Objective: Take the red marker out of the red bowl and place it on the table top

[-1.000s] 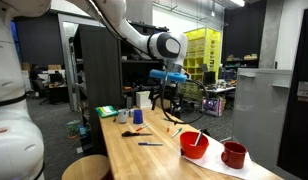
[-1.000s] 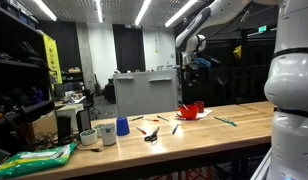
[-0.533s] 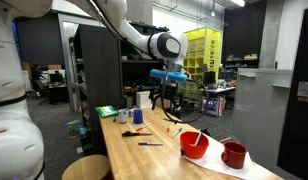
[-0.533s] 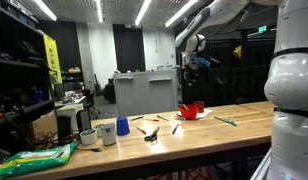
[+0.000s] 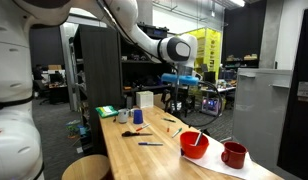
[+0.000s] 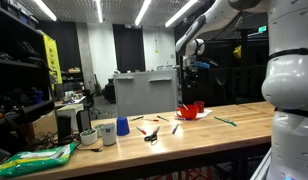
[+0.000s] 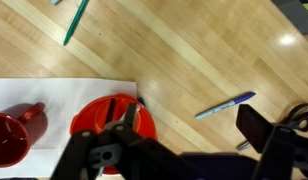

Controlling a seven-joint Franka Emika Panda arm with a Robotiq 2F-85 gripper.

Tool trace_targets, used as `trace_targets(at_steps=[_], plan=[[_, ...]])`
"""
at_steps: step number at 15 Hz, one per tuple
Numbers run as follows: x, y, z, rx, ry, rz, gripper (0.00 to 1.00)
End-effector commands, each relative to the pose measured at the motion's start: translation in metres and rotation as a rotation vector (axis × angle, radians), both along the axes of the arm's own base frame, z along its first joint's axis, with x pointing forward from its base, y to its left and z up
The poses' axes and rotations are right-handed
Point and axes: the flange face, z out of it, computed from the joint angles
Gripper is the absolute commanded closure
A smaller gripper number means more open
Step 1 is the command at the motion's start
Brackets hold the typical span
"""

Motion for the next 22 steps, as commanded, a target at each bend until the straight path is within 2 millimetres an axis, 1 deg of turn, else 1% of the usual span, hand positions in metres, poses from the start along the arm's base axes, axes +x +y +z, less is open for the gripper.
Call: trace_targets(at_steps=[1,3,7,11,15,18,20,22], plan=[[0.035,-0.019,-0.016,-0.001,-0.016,-0.008,0.00],[0.053,-0.027,-0.028,0.000,-0.025,-0.020,0.00],[0.082,-0.038,-0.049,0.017,-0.028,-0.039,0.00],[0.103,-0.052,-0.061,0.032,-0.040,-0.060,0.00],[0.116,-0.068,-0.073,0.049,-0.046,-0.083,0.00],[0.123,-0.079,-0.085,0.067,-0.040,-0.098,0.00],[0.126,-0.082,-0.093,0.079,-0.031,-0.103,0.00],[0.129,-0.081,-0.099,0.095,-0.022,-0.099,0.00]])
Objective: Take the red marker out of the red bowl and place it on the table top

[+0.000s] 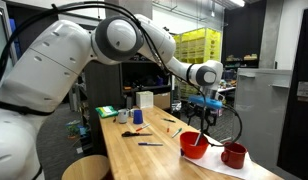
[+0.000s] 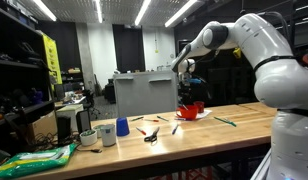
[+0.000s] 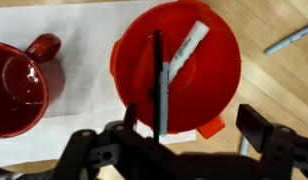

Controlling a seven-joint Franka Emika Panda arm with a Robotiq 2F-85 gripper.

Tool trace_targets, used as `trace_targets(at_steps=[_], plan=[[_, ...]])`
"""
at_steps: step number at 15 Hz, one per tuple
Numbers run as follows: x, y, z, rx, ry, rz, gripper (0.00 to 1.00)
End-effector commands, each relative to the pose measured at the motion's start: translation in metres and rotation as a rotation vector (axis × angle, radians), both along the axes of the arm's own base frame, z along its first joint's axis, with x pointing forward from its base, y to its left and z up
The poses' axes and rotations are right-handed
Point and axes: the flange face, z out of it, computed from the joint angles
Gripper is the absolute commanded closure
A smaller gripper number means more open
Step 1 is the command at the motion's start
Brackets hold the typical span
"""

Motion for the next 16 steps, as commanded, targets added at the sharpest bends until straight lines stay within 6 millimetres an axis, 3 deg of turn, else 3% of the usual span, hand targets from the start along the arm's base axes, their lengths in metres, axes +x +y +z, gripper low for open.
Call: trace_targets(at_steps=[1,7,16], plan=[[0.010,0.001,-0.006,0.039,0.007,0.011,0.00],[0.020,0.006,-0.021,0.067,0.037,0.020,0.00],[0.017,0.012,-0.032,0.098,0.080,0.018,0.00]])
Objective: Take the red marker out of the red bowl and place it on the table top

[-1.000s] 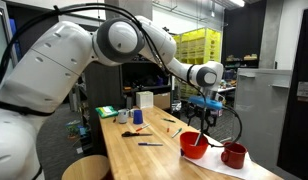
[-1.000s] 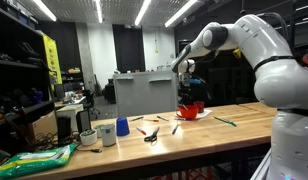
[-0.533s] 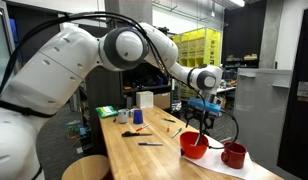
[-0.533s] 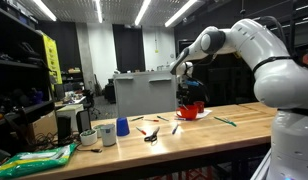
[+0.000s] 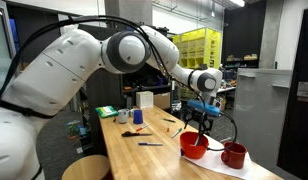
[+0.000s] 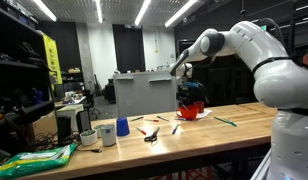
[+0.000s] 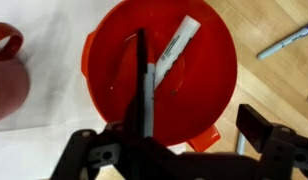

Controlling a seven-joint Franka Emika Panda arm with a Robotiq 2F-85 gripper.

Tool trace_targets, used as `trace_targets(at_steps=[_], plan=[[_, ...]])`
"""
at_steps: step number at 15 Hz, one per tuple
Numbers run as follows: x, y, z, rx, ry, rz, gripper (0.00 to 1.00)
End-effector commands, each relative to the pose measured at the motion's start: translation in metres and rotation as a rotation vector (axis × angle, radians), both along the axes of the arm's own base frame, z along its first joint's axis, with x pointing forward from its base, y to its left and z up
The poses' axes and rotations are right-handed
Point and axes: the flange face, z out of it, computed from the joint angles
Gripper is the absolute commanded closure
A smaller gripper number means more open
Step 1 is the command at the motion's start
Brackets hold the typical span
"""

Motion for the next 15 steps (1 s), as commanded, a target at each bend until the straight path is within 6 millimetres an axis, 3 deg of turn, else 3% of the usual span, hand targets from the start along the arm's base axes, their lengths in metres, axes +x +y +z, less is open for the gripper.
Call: trace_targets(at_steps=[1,15], plan=[[0.002,0.002,0.000,0.035,0.010,-0.008,0.00],[0.004,0.014,-0.009,0.055,0.035,0.010,0.00]])
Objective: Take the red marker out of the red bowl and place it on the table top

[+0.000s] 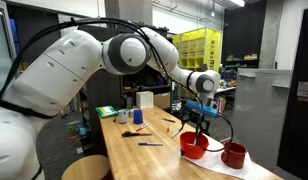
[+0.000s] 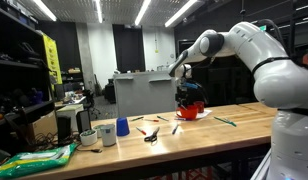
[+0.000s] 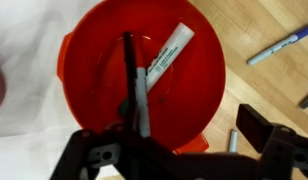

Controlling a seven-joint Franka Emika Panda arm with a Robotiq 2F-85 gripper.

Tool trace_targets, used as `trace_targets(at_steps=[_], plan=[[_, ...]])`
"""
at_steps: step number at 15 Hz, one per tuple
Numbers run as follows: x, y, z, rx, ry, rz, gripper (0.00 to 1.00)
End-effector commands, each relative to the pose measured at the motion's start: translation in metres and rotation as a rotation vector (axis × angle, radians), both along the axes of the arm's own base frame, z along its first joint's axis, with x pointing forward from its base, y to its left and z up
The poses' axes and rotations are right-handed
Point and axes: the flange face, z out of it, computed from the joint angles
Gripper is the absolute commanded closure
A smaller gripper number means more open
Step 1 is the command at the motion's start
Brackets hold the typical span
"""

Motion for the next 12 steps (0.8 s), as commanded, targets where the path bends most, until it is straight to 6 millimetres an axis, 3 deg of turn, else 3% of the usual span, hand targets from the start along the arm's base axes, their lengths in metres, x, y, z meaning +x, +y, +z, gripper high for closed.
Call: trace_targets(at_steps=[1,12], plan=[[0.003,0.002,0.000,0.027,0.005,-0.008,0.00],[-0.008,-0.024,-0.007,0.024,0.011,-0.045,0.00]])
